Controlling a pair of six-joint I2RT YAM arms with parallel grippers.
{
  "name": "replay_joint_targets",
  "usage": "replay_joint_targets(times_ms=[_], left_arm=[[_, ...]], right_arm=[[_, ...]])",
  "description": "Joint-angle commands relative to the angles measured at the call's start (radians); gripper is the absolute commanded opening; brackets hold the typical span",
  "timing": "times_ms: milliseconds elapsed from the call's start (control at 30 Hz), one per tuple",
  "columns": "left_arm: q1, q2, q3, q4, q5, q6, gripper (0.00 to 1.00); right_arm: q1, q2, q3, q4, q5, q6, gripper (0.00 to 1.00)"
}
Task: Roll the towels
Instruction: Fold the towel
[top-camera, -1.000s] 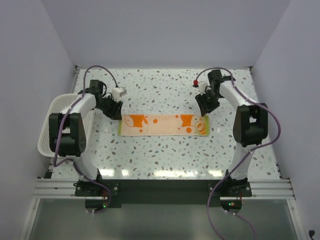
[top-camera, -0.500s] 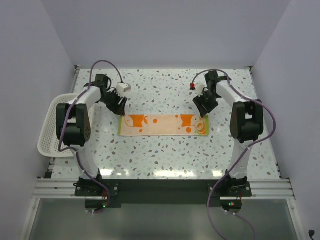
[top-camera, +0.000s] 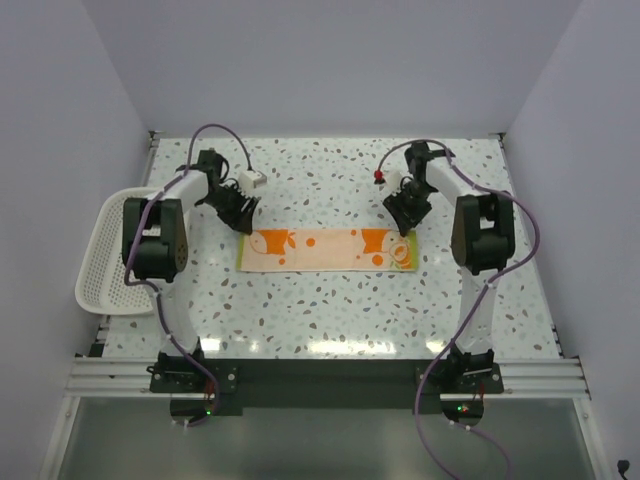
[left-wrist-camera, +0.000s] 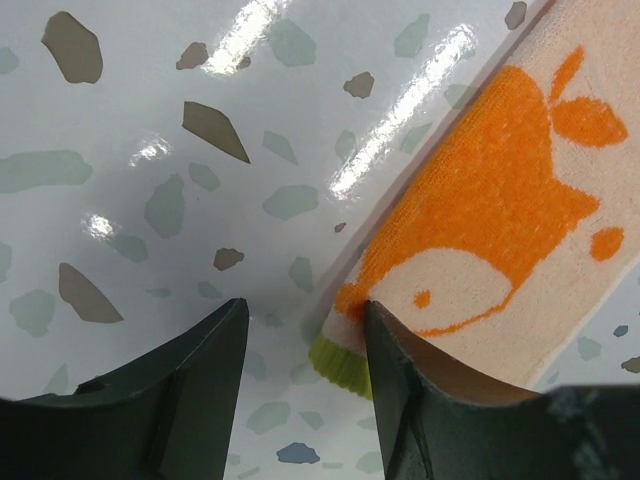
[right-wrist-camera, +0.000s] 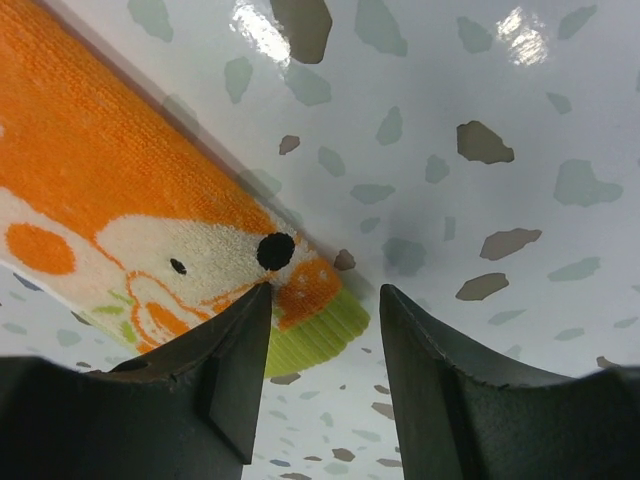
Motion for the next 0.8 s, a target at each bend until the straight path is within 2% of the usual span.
replay_joint_targets(times_ms=[0,167,300,367,400,467,500,633,767], left_arm=[[-0.001,0.019,0.047,-0.007,-0.004,0.02,0.54],[-0.001,0.039,0.065,-0.01,0.001,0.012,0.46],[-0.001,0.042,0.067,-0.015,0.005,0.015,0.36],[-0.001,0.044,0.07,-0.019,0.005,0.015,0.27],[0.0,0.044,0.073,-0.021,0.008,0.018,0.24],[0.0,0.044,0.08,-0.022,0.011,0.019,0.17],[0.0,0.044,0.082,-0.024,0.013,0.019,0.14],[0.003,0.039,0.113,-0.044,0.036,0.025,0.01],[0.013,-0.005,0.153,-0.047,0.059,0.025,0.0]], right_arm=[[-0.014,0.004,0.056,-0.084,-0.045,-0.078,0.52],[-0.03,0.014,0.078,-0.149,-0.09,-0.123,0.49],[-0.03,0.042,0.084,-0.178,-0.105,-0.147,0.41],[-0.028,0.051,0.095,-0.187,-0.111,-0.152,0.33],[-0.03,0.057,0.102,-0.193,-0.113,-0.156,0.23],[-0.03,0.062,0.115,-0.204,-0.114,-0.162,0.11],[-0.031,0.063,0.122,-0.211,-0.111,-0.167,0.0],[-0.04,0.054,0.168,-0.21,-0.107,-0.161,0.0],[-0.082,0.031,0.269,-0.213,-0.114,-0.13,0.0]])
